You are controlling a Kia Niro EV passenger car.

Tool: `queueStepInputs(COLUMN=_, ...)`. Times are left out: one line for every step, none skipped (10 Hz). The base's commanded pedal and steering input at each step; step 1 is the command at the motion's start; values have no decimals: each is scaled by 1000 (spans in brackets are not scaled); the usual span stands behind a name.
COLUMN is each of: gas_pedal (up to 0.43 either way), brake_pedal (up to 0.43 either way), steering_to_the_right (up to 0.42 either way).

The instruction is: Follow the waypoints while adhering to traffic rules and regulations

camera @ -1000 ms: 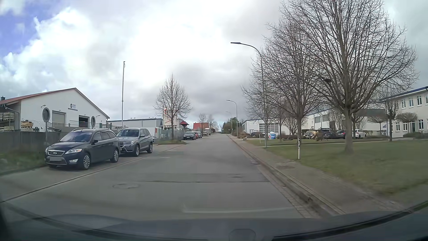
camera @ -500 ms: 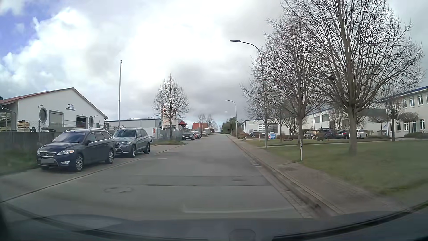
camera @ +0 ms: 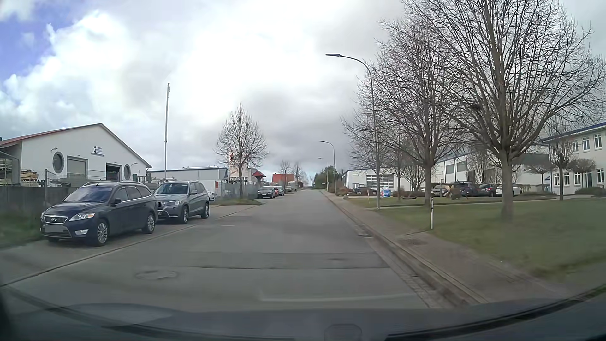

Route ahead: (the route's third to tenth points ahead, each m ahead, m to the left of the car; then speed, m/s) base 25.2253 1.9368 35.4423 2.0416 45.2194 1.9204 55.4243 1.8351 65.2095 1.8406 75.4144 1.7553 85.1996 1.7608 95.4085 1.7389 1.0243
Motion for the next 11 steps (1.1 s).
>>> queueStepInputs(gas_pedal=0, brake_pedal=0, steering_to_the_right=-7)
queueStepInputs(gas_pedal=0, brake_pedal=0, steering_to_the_right=-8)
queueStepInputs(gas_pedal=0, brake_pedal=0, steering_to_the_right=-8)
queueStepInputs(gas_pedal=0, brake_pedal=0, steering_to_the_right=-9)
queueStepInputs(gas_pedal=0, brake_pedal=0, steering_to_the_right=-11)
queueStepInputs(gas_pedal=0, brake_pedal=0, steering_to_the_right=-11)
queueStepInputs(gas_pedal=0, brake_pedal=0, steering_to_the_right=-11)
queueStepInputs(gas_pedal=0, brake_pedal=0, steering_to_the_right=-11)
queueStepInputs(gas_pedal=0, brake_pedal=0, steering_to_the_right=-11)
queueStepInputs(gas_pedal=0, brake_pedal=0, steering_to_the_right=-11)
queueStepInputs(gas_pedal=0, brake_pedal=0, steering_to_the_right=-12)
